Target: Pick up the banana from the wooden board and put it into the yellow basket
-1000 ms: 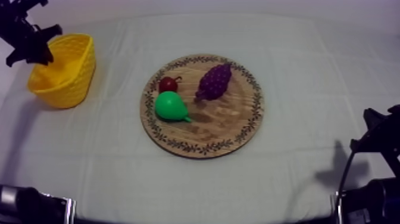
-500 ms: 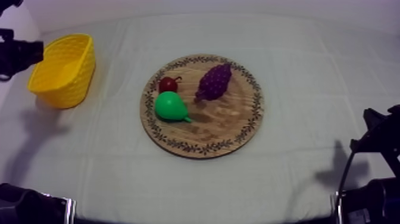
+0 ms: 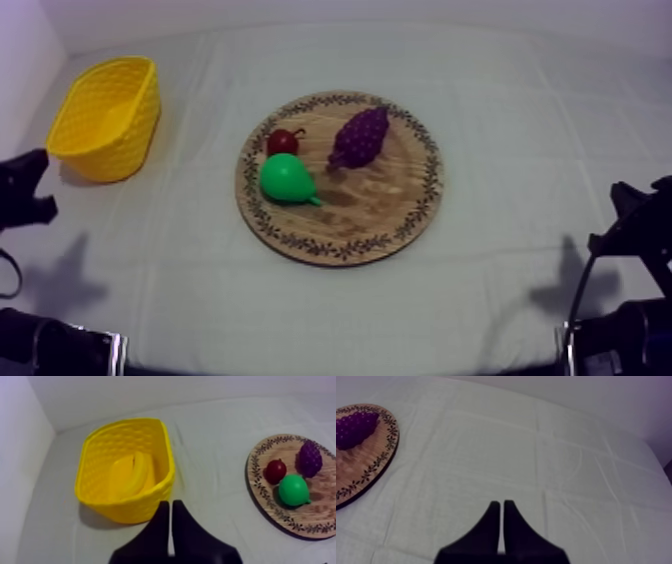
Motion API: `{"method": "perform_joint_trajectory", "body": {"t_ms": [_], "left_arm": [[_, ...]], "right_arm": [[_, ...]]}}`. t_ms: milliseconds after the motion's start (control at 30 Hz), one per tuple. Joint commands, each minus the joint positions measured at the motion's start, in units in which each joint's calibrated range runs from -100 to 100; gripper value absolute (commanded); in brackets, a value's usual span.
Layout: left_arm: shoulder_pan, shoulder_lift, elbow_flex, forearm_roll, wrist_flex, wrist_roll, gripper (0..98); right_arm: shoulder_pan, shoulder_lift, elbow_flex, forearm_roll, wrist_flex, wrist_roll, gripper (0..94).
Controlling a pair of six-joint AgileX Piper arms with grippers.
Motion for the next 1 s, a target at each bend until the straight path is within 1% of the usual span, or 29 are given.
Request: {"method": "perform_joint_trajectory", "body": {"t_ms": [0,133,233,333,367,400,467,600,700,800,967], "left_arm": [[-0.3,-10.3,4.4,-0.72,0.3,1.6,0.1],[0.0,-15.9,8.6,-2.14,0.8,3.6,0.1],[0.2,-17.7,11.3,-2.59,0.2,4.3,0.1],[0.2,-18.3,15.0,-2.60,-2.2,4.3,0.1],[0.2,-18.4,16.8,-2.92,-3.6,5.0,0.2],[0.3,-18.4,17.9,-3.77,-4.5,6.4,0.2],[0.9,-18.5,19.3,-4.75,-5.5,8.5,0.2],[1.5,-18.6,21.0,-6.17,-8.4,14.2,0.1],[1.6,-18.6,21.9,-6.70,-10.5,16.9,0.1],[1.7,-18.6,22.2,-6.88,-11.2,17.8,0.1],[1.7,-18.6,22.3,-6.96,-11.5,18.0,0.1]], "right_arm": [[0.1,0.0,0.0,0.0,0.0,0.0,0.6],[0.1,0.0,0.0,0.0,0.0,0.0,0.6],[0.1,0.0,0.0,-0.1,0.0,0.0,0.6],[0.2,0.0,0.0,-0.1,0.0,0.0,0.6],[0.2,0.0,0.0,-0.1,0.0,0.0,0.6],[0.2,0.0,0.0,-0.1,0.0,0.0,0.6],[0.3,0.0,0.0,-0.1,0.0,0.0,0.6],[0.3,0.0,0.0,-0.1,0.0,0.0,0.6],[0.4,0.0,0.0,-0.1,0.0,0.0,0.6],[0.4,0.0,0.0,-0.1,0.0,0.0,0.6],[0.4,0.0,0.0,-0.1,0.0,0.0,0.6]]}}
